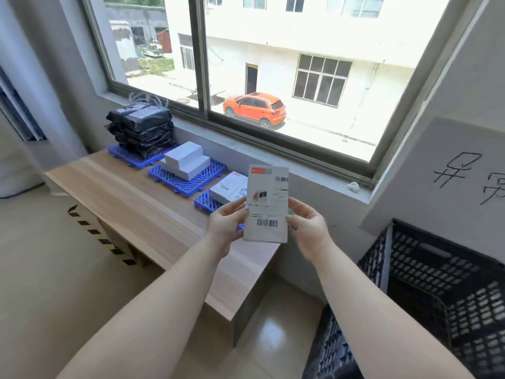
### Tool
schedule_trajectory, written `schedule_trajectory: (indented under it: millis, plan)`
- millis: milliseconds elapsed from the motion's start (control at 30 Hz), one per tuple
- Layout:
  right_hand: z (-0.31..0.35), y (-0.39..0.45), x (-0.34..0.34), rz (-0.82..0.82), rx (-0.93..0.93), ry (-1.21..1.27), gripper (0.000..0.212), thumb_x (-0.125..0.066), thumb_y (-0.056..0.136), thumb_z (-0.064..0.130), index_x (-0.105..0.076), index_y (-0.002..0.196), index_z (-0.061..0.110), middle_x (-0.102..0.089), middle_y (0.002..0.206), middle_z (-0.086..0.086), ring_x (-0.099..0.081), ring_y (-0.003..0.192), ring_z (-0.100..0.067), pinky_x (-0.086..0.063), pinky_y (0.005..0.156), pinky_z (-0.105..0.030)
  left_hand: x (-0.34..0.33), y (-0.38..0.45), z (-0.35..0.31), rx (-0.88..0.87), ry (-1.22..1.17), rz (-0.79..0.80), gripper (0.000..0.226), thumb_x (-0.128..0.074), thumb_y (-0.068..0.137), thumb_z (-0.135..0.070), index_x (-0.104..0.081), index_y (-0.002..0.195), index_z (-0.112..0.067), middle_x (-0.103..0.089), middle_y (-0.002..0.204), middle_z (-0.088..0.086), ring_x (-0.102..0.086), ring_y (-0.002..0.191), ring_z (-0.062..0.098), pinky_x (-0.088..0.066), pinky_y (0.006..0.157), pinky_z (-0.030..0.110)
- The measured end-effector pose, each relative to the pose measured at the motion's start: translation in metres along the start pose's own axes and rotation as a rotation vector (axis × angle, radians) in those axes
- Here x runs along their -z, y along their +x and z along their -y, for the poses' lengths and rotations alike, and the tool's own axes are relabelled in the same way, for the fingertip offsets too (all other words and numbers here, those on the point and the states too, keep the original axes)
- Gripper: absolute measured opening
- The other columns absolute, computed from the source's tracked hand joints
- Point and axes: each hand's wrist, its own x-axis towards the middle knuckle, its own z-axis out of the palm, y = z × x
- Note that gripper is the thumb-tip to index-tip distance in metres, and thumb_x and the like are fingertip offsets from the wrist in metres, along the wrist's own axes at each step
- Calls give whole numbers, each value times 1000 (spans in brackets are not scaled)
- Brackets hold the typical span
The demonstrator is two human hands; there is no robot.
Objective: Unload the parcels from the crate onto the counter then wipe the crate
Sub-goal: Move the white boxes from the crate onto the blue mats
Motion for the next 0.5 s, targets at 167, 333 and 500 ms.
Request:
schedule_trajectory:
  millis: [167, 333, 500]
  plan:
    - [-24, 30, -30, -46, -54, 10, 37, -54, 89, -16, -66, 109, 13, -70, 114, -10, -71, 96, -26, -59, 72, -35, 32, 32, 5, 28, 28, -41, 26, -64, 93, -7, -67, 118, -13, -73, 110, 8, -73, 90, 20, -61, 64, 37]
    - [-50, 81, -40, -86, -112, 26, 42, -57, 88, -14, -62, 124, 7, -68, 121, -9, -69, 104, -29, -56, 68, -32, 45, 83, 2, 70, 84, -71, 20, -65, 94, -8, -69, 112, -17, -75, 99, 5, -73, 79, 16, -58, 56, 31]
    - [-59, 147, -48, -124, -104, 44, 35, -59, 89, -10, -62, 118, 10, -67, 122, -6, -67, 108, -25, -58, 77, -34, 47, 151, -9, 155, 119, -114, 22, -66, 94, -14, -70, 115, -20, -76, 103, 7, -71, 101, 30, -58, 81, 50]
